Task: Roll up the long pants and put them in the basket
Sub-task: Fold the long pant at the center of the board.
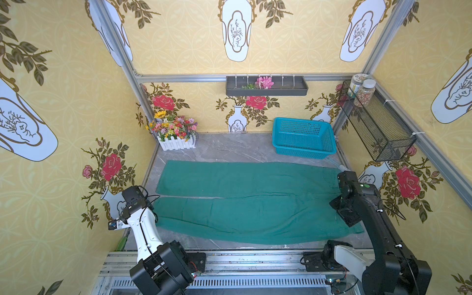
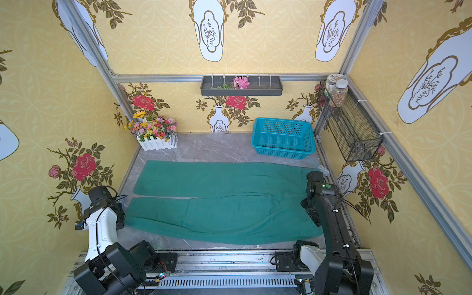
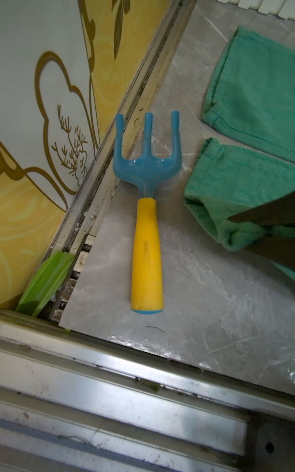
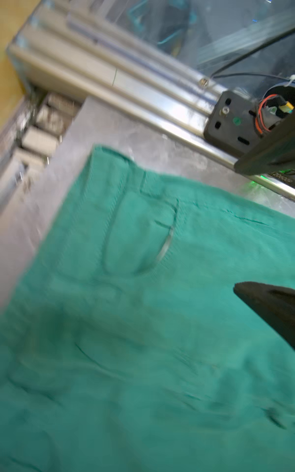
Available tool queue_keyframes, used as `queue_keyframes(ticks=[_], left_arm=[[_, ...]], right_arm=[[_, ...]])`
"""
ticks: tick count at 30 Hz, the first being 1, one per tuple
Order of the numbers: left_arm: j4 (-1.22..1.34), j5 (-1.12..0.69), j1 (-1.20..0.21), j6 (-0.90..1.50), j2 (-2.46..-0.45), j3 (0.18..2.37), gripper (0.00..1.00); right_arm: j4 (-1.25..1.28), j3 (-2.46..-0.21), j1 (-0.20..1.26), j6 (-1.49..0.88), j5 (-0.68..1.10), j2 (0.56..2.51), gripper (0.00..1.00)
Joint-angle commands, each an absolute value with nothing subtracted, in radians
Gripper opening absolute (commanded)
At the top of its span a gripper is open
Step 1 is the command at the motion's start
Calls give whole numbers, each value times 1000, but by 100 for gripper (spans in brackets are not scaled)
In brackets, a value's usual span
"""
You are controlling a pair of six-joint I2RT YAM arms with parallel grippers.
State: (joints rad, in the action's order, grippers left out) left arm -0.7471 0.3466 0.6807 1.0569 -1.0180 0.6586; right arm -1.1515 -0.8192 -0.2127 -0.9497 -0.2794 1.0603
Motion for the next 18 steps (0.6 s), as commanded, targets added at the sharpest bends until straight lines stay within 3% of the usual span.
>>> queue_keyframes(ticks=[1, 10, 18], left_arm=[[-712, 323, 682, 1036, -1028, 662, 0], [-680, 298, 682, 1018, -1059, 669, 0], [-656, 282, 681, 1006, -1082, 668, 0]], right_arm=[[-1165, -794, -245, -1066, -371, 1063, 66], [-1051, -723, -331, -1160, -466, 1135, 62], [-861, -609, -477, -1159, -313, 1137, 57]])
